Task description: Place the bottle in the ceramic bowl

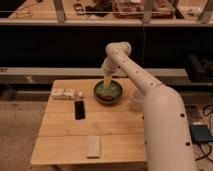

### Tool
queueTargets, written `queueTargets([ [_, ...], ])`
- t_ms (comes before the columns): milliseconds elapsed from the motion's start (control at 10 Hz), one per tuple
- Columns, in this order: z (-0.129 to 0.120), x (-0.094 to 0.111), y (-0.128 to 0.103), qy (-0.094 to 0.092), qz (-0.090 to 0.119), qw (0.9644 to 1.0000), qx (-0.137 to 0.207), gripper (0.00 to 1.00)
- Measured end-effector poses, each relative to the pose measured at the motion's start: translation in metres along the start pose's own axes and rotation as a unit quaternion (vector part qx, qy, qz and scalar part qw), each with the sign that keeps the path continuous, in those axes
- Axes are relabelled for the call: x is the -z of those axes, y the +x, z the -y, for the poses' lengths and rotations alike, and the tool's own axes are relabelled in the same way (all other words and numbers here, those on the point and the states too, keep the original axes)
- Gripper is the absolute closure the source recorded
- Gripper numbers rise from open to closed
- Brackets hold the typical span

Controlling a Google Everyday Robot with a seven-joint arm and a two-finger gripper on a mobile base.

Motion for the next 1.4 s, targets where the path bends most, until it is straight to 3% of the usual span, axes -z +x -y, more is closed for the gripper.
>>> queueTargets([
  [800,0.000,0.001,-0.002,0.001,0.003,1.0000,0.001,0.20],
  [1000,0.000,0.012,-0.041,0.007,0.054,0.9985,0.010,0.20],
  [1200,-0.006,0.028,-0.096,0.009,0.127,0.9917,0.021,0.20],
  [1400,-0.012,0.038,-0.126,0.010,0.170,0.9850,0.028,0.20],
])
